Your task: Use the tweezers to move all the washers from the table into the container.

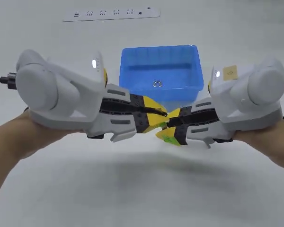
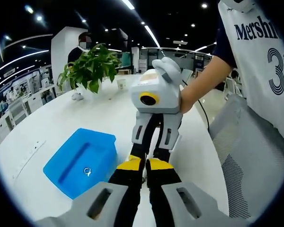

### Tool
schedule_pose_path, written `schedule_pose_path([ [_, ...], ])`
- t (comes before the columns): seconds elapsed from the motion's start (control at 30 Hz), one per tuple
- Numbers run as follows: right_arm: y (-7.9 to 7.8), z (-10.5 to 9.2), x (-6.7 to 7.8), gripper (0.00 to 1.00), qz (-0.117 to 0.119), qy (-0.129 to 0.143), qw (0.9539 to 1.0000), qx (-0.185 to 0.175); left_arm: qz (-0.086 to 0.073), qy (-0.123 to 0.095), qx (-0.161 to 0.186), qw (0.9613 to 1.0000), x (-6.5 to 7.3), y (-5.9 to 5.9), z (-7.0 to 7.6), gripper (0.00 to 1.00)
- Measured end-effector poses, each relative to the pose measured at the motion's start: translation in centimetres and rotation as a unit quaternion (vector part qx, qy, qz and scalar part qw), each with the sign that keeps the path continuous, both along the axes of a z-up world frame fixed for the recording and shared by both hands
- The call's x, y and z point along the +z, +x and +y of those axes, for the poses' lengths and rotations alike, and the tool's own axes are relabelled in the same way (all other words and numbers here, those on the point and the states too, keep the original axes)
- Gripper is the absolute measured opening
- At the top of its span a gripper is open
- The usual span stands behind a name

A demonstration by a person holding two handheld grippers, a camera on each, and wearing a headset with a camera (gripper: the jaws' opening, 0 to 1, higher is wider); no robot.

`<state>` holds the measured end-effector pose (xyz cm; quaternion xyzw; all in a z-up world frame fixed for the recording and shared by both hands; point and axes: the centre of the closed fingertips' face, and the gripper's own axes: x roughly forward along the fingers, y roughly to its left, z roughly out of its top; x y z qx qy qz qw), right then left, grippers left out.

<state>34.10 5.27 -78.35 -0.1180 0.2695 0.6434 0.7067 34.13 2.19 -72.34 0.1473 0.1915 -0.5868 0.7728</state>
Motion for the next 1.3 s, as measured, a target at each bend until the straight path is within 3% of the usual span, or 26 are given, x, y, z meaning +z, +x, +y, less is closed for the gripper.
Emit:
schedule_pose_path([
  [0.03,0.0,0.0,0.0,0.15,-0.001,-0.001,1.0,0.0,-0.005,0.002,0.0,1.0,0.0,0.1,0.0,0.07],
  [0.87,-0.5,-0.1,-0.1,0.12,-0.013,-0.009,0.9999,0.005,0.004,-0.001,-0.001,1.0,0.0,-0.2,0.1,0.07],
  [1.3,-0.5,0.5,1.3,0.12,-0.031,0.002,0.9995,0.003,-0.011,-0.009,0.006,0.9999,1.3,-0.3,0.4,0.07],
])
